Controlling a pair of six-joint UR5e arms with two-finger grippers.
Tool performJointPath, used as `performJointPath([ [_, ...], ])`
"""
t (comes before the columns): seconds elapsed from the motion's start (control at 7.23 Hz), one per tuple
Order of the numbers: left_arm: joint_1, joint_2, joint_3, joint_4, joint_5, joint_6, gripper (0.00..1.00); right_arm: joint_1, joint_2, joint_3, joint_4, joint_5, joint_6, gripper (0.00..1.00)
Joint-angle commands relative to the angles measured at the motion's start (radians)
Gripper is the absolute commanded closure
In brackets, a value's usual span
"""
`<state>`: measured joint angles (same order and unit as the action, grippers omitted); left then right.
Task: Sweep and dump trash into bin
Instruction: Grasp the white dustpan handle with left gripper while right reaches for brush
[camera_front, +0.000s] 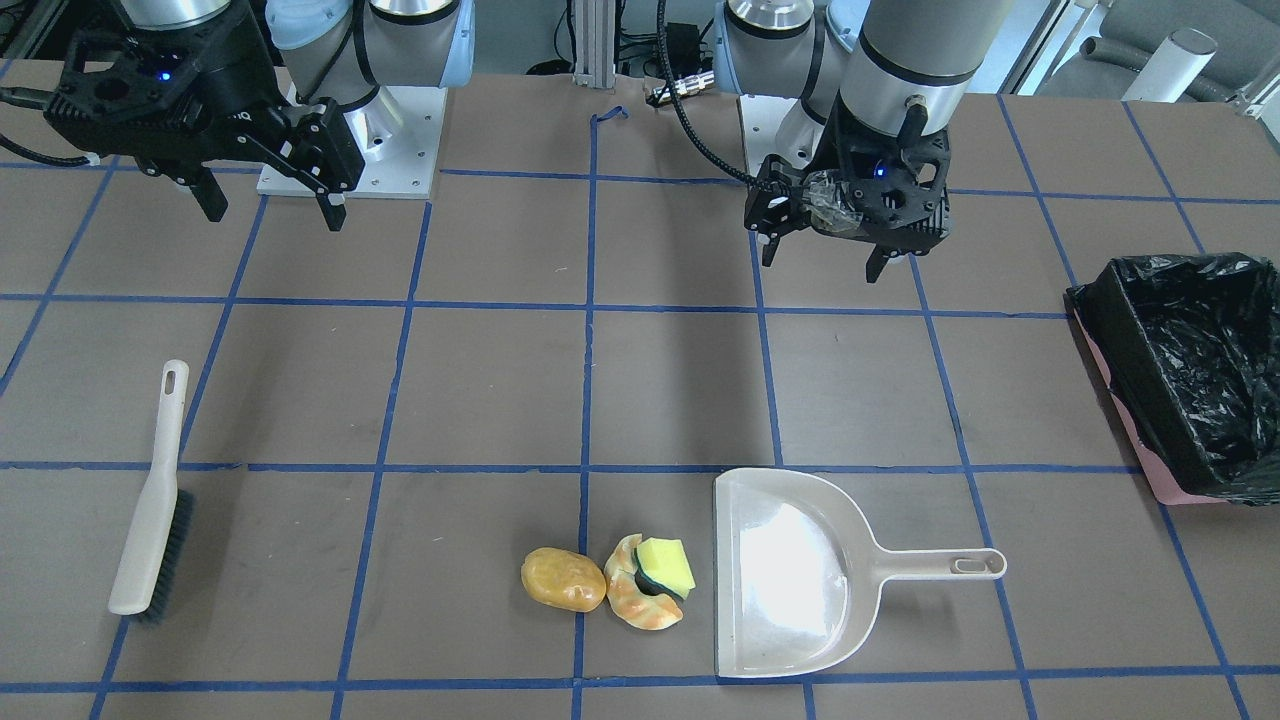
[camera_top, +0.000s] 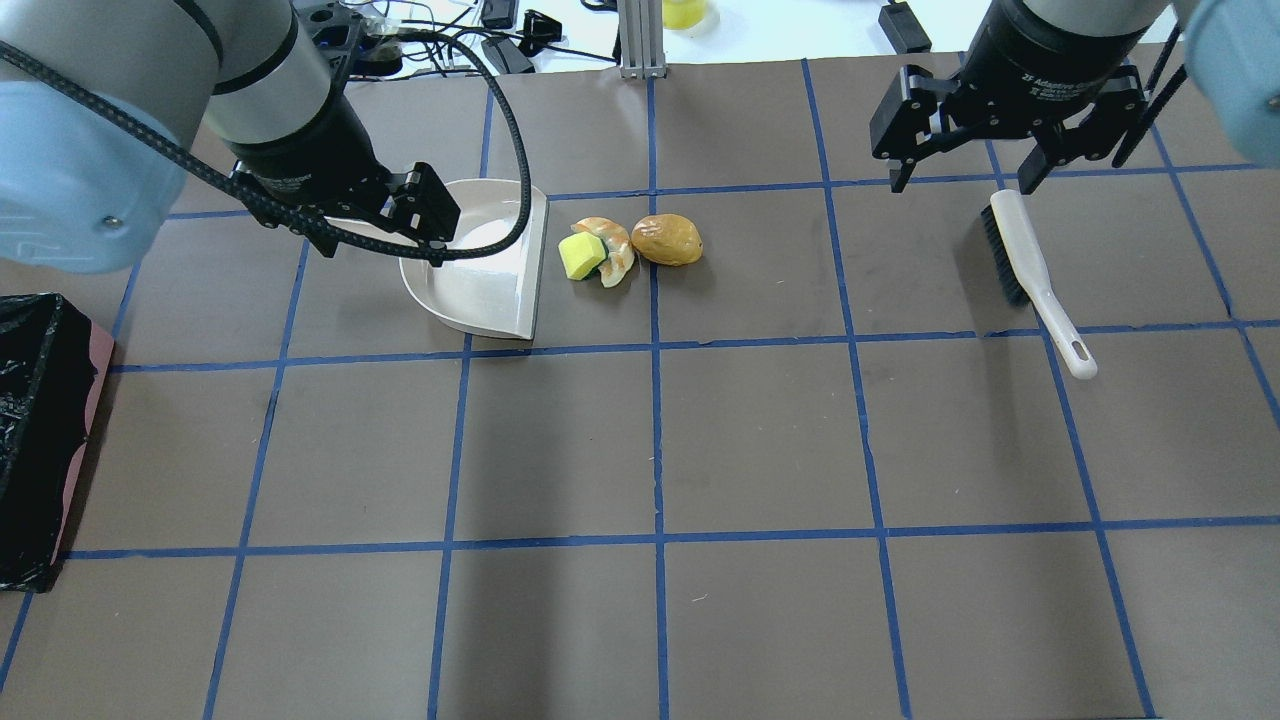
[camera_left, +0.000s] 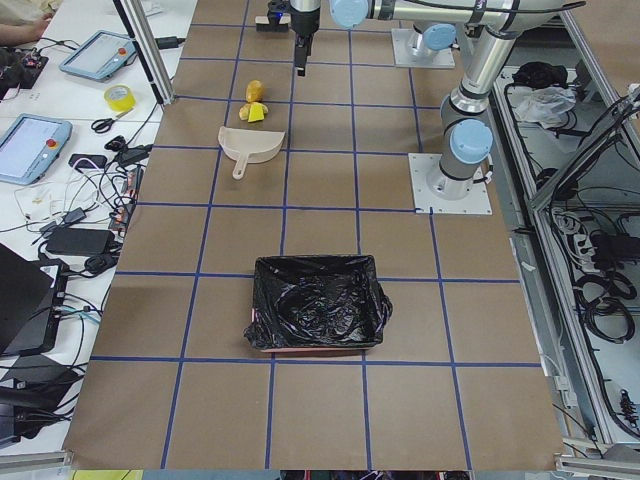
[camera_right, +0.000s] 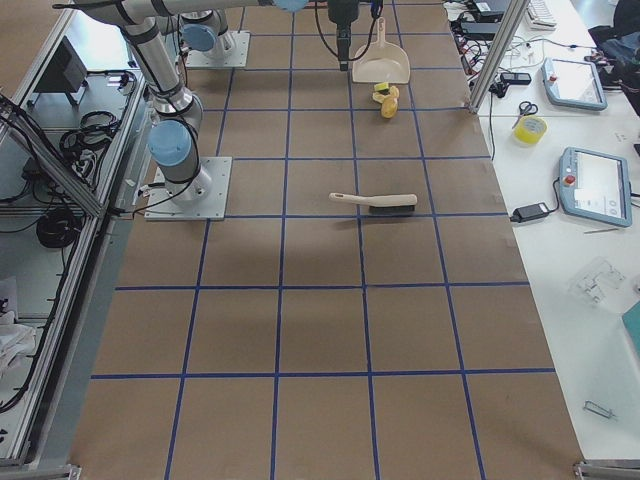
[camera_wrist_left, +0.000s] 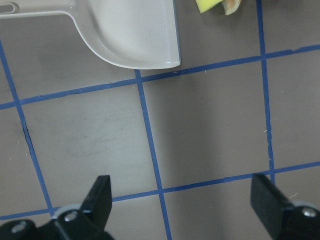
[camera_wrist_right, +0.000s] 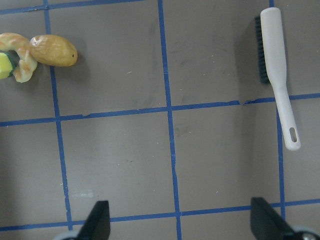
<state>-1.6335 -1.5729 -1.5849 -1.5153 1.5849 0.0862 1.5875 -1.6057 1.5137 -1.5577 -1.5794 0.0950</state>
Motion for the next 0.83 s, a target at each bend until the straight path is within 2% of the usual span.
performJointPath([
  [0.0, 0.044, -0.03, 0.026, 0.018, 0.027, 0.051, 0.0, -0.003, 0.027, -0.001, 0.031, 0.007, 0.003, 0.0],
  [0.14, 0.084, -0.033, 0.017, 0.032, 0.029, 0.255, 0.0, -0.007, 0.062, 0.005, 0.028, -0.007, -0.012, 0.0],
  [0.28, 0.125, -0.056, -0.009, 0.109, 0.008, 0.458, 0.0, -0.009, 0.084, 0.049, 0.024, -0.034, -0.038, 0.0],
  [0.41, 0.17, -0.087, -0.036, 0.131, 0.007, 0.639, 0.0, -0.012, 0.084, 0.125, -0.035, -0.113, -0.047, 0.02],
  [0.55, 0.235, -0.12, -0.05, 0.147, -0.006, 0.855, 0.01, -0.02, 0.081, 0.2, -0.127, -0.152, -0.134, 0.04],
  [0.69, 0.263, -0.172, -0.041, 0.176, -0.054, 0.985, 0.0, -0.055, 0.081, 0.238, -0.163, -0.152, -0.229, 0.04],
])
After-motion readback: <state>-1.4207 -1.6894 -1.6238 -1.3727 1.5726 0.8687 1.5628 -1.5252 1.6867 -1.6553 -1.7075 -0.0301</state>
